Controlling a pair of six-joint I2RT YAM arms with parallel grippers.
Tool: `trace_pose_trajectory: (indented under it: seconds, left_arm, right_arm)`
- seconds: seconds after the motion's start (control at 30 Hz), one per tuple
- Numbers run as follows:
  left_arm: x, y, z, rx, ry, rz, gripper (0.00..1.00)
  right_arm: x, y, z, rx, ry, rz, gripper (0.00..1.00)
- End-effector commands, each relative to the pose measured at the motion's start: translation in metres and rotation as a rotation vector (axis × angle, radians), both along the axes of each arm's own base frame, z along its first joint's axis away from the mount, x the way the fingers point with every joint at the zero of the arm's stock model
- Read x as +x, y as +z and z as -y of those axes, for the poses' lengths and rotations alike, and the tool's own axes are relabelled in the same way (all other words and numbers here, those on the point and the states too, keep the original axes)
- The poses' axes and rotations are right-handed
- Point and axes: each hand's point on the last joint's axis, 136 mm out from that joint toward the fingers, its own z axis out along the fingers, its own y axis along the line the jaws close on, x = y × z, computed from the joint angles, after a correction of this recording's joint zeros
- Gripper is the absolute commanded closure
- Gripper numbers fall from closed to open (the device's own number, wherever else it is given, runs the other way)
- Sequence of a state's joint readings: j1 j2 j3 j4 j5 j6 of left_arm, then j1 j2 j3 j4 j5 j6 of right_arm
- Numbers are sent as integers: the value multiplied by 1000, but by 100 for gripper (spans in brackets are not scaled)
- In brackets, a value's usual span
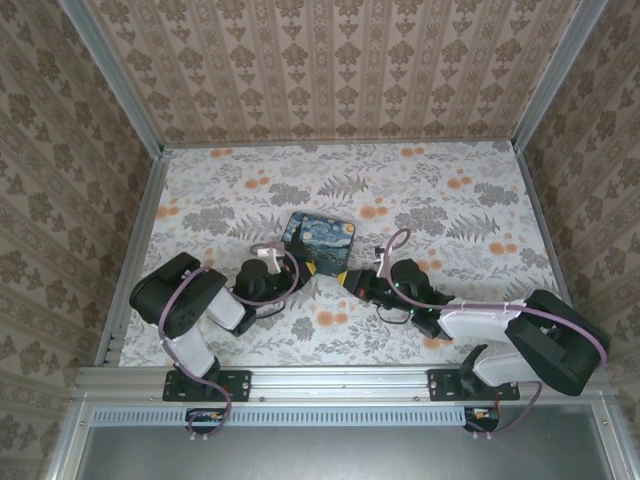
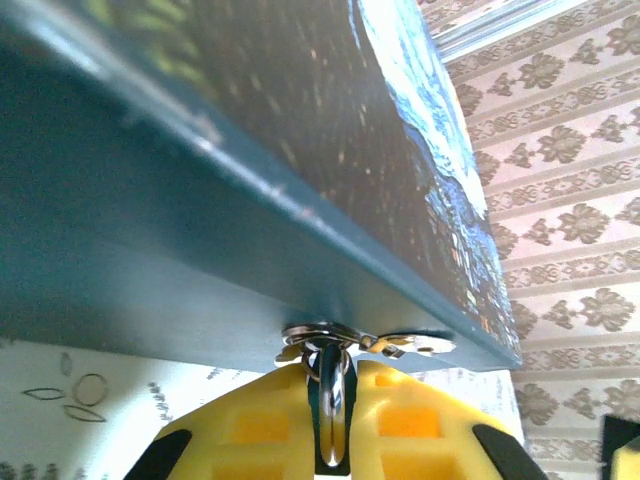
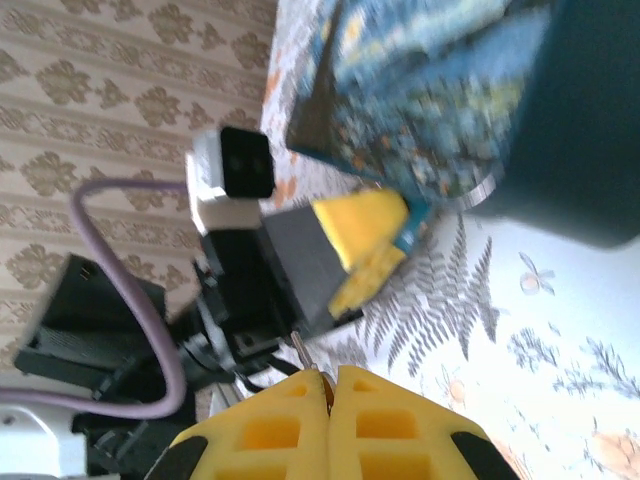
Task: Unlock a padlock with a key
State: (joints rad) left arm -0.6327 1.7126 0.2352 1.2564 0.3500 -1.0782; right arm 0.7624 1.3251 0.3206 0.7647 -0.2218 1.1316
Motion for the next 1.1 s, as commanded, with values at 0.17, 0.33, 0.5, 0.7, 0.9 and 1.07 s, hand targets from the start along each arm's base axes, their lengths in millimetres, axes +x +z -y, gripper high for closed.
trace_pose_trajectory:
  seconds: [0.17,0.33,0.5,0.7,0.9,1.07]
  left_arm:
    - [-15,39,13,-117,-118,0,100]
    - [-23,49,14,-93,-165,4,100]
    - [-29,58,11,-53,-181,11,100]
    - [-32,62,5,-11,-174,23,100]
    - [-31,60,7,-22,-171,12,100]
    - [-28,59,9,-53,-162,-1,100]
  right_arm:
    - [-7,-40,-5,-24,-42,-88,100]
    - [-3,-44,-13,14,-47,-91,100]
    - [1,-41,-12,34,-72,-86,100]
    - [1,-33,-14,41,-80,-79,100]
    - [-2,-25,-25,58,-62,-71,100]
    - [1,-20,-32,77,-66,-67,100]
